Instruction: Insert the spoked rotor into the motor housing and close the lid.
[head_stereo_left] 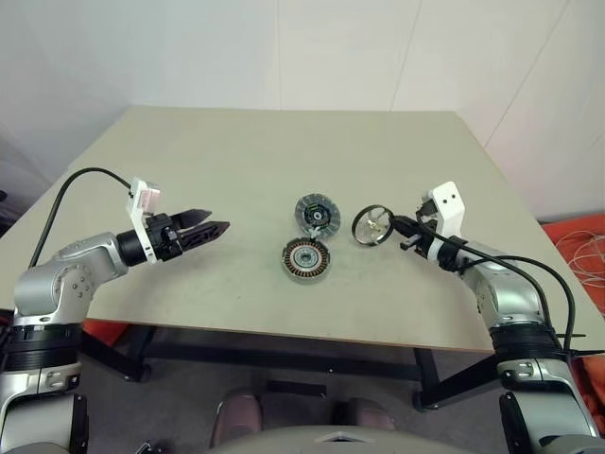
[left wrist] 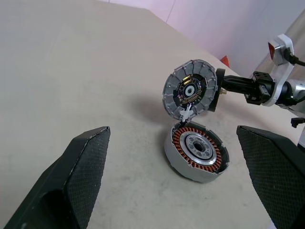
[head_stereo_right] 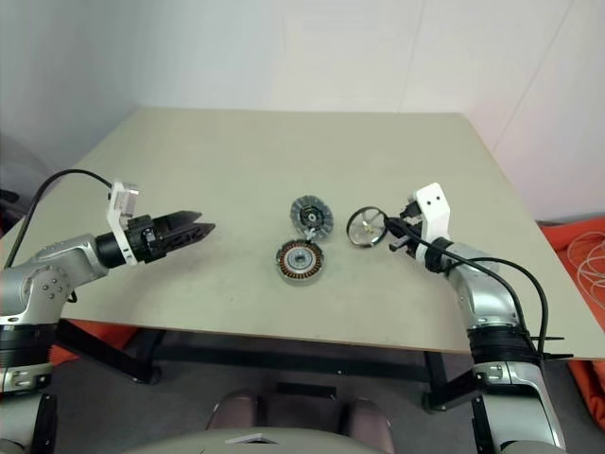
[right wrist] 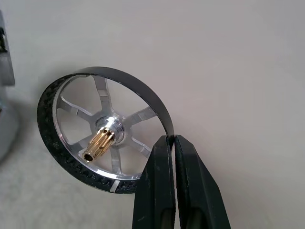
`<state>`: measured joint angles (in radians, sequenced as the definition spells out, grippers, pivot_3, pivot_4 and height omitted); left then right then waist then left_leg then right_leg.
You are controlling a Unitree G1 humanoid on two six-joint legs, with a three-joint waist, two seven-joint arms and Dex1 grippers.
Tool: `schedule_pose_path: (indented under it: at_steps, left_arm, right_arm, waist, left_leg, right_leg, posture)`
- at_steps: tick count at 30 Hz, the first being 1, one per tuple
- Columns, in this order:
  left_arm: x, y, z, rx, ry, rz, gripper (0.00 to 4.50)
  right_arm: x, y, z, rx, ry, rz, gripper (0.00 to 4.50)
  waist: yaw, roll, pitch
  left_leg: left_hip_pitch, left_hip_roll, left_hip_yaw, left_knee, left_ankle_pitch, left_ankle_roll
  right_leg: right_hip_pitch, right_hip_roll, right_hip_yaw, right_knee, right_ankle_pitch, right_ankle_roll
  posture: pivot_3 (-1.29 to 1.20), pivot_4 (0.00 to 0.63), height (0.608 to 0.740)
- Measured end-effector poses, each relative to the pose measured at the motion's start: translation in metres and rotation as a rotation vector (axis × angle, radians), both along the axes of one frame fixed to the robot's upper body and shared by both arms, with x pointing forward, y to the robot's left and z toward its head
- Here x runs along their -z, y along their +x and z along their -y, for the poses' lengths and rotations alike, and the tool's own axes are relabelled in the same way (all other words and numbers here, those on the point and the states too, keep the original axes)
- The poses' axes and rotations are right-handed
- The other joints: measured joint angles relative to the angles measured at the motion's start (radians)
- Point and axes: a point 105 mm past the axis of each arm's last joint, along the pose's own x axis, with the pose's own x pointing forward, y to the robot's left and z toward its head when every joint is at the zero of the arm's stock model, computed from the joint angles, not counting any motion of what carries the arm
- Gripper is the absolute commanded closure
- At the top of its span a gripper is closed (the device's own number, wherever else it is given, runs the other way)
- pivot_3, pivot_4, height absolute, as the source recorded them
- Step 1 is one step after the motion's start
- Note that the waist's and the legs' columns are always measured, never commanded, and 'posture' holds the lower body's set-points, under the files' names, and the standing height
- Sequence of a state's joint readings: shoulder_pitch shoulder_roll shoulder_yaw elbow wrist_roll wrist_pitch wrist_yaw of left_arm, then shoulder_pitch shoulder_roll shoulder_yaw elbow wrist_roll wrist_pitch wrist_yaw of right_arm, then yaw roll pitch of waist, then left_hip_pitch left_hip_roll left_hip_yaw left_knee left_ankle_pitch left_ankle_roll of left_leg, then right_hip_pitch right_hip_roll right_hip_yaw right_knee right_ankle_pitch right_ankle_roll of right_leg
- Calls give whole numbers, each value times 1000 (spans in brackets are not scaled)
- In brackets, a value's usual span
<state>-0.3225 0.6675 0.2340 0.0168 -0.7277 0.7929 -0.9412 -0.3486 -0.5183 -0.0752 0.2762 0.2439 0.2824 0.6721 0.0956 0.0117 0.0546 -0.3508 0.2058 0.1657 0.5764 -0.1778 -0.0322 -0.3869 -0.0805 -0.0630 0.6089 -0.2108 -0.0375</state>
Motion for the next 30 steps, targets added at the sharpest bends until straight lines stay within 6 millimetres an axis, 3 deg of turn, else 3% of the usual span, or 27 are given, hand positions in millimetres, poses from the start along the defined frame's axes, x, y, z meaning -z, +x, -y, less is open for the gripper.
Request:
schedule_pose_path:
  at_steps: [2,5,16,22,26,30]
  left_arm:
    - [0,0,0,0,0,0,0]
    - [0,0,0,1,1,-1,0]
    - [4,-1,2,3,-6,-5,0]
    - [6,0,2,1,-8,-7,0]
    - [6,0,3,1,-5,-4,0]
    - [7,0,3,-1,0,-1,0]
  right_arm:
    - [3,-2,2,-4,-4,-13,4472]
    - [3,-5,5,-20,-14,-22,3756]
    - [0,-13,10,-69,-46,-37,43]
    - [-7,-15,12,-56,-9,-88,43]
    - [-27,-7,10,42,281,-252,43]
    - [-28,-15,-12,36,520,-512,43]
  waist:
    - [0,0,0]
    - [0,0,0]
    - [0,0,0]
    - [0,0,0]
    - [1,0,0]
    - [3,1,0]
  left_leg:
    - [0,0,0,0,0,0]
    - [0,0,0,0,0,0]
    - [0,0,0,0,0,0]
    - [1,0,0,0,0,0]
    - [2,0,1,0,0,0]
    - [1,0,0,0,0,-1]
  right_leg:
    - [0,0,0,0,0,0]
    - [0,0,0,0,0,0]
    - [0,0,0,0,0,0]
    - [1,0,0,-1,0,1]
    - [1,1,0,0,0,0]
    - [0,3,0,0,1,-1]
  posture:
    - [0,0,740]
    - [0,0,740]
    - [0,0,740]
    - [0,0,740]
    - [0,0,740]
    - [0,0,740]
